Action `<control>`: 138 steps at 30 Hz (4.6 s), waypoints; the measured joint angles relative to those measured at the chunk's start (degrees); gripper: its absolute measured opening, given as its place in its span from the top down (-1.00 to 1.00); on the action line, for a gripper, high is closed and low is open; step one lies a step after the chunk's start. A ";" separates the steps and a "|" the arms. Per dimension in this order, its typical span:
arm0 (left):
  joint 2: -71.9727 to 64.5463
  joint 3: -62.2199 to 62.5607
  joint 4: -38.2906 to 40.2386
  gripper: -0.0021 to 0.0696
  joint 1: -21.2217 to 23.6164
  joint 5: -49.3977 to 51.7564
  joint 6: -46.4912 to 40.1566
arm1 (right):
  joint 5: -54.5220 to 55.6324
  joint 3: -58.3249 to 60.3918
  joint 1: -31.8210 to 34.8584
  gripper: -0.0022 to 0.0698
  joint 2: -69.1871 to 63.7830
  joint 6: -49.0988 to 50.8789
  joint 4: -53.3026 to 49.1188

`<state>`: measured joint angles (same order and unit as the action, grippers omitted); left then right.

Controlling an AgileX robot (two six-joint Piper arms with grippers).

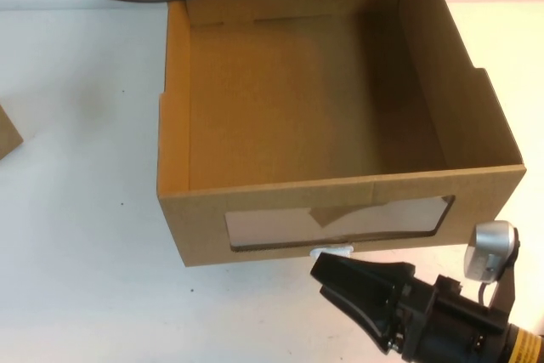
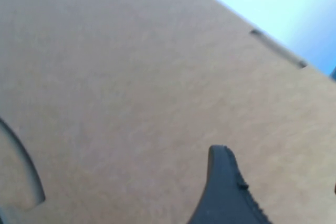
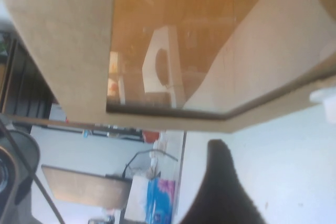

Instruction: Open the shoe box

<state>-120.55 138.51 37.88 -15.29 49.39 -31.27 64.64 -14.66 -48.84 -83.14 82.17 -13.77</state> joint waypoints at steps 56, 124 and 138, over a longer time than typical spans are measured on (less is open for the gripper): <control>60.62 -59.09 -23.58 0.95 0.00 -8.11 10.60 | -32.26 -9.34 0.00 0.99 25.00 -30.29 -4.48; 114.77 -120.91 -26.16 0.95 0.00 -14.97 18.91 | -106.05 -33.57 0.00 0.99 54.77 -49.78 -32.91; 114.77 -120.91 -26.16 0.95 0.00 -14.97 19.04 | -115.12 -31.25 0.00 0.99 54.77 -52.36 -27.29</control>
<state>-5.79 17.60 11.72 -15.29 34.42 -12.23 -50.49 -45.92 -48.84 -28.37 29.80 -41.06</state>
